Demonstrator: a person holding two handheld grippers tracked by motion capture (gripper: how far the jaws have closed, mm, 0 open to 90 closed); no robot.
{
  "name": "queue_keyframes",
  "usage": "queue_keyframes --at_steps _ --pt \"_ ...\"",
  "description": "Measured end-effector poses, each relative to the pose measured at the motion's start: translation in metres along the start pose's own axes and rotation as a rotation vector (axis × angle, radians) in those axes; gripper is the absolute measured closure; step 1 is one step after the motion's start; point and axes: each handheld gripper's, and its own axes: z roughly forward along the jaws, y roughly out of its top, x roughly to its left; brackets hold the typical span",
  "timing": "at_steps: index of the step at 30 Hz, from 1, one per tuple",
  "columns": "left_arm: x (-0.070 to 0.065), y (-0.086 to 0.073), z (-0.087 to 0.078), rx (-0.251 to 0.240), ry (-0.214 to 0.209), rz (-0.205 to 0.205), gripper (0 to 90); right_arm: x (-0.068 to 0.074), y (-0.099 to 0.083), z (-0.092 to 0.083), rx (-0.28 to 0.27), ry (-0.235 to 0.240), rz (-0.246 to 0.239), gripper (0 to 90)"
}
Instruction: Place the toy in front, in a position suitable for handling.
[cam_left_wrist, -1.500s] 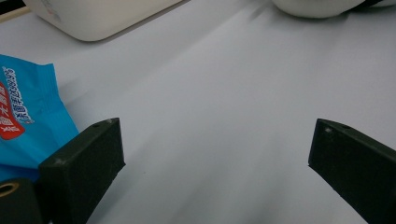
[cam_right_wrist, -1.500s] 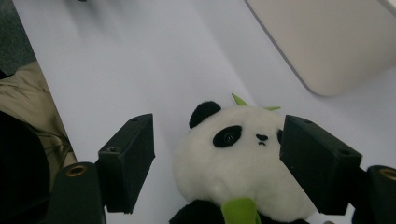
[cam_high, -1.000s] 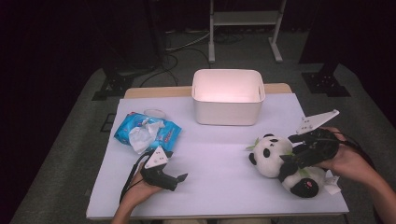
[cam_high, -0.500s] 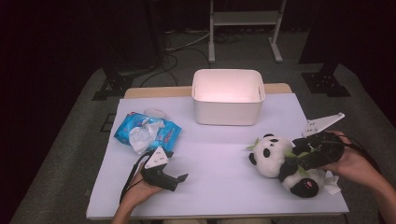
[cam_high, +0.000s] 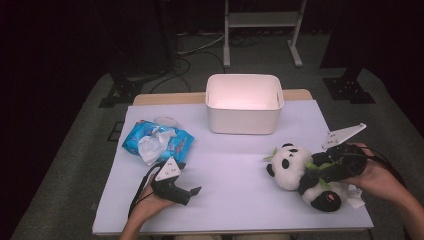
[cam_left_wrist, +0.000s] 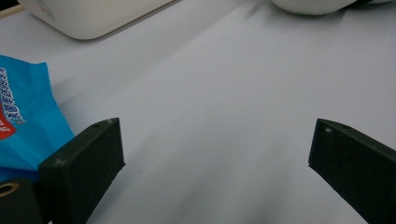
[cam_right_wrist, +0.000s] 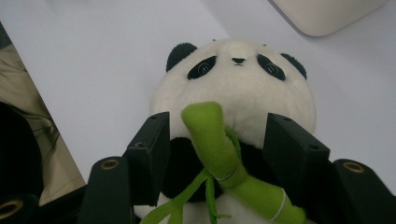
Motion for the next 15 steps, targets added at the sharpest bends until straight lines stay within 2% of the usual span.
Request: queue_keyframes --at_steps 4,5,8,15 --pt "0.0002 -0.0003 0.0 0.0 0.0 -0.003 2.7 -0.0002 -0.0005 0.0004 -0.002 0.015 0.0 45.6" --pt "0.0004 -0.0003 0.0 0.0 0.001 -0.003 2.6 -0.0002 -0.0007 0.0004 -0.001 0.016 0.002 49.8" --pt "0.0009 -0.0004 -0.0006 0.001 0.001 -0.004 2.6 -0.0001 -0.0012 0.0005 0.002 0.012 0.0 57.3" --pt "0.0022 -0.0005 -0.0021 -0.008 0.009 -0.01 2.6 -0.0005 -0.0018 0.0004 0.004 -0.003 -0.008 68.2"
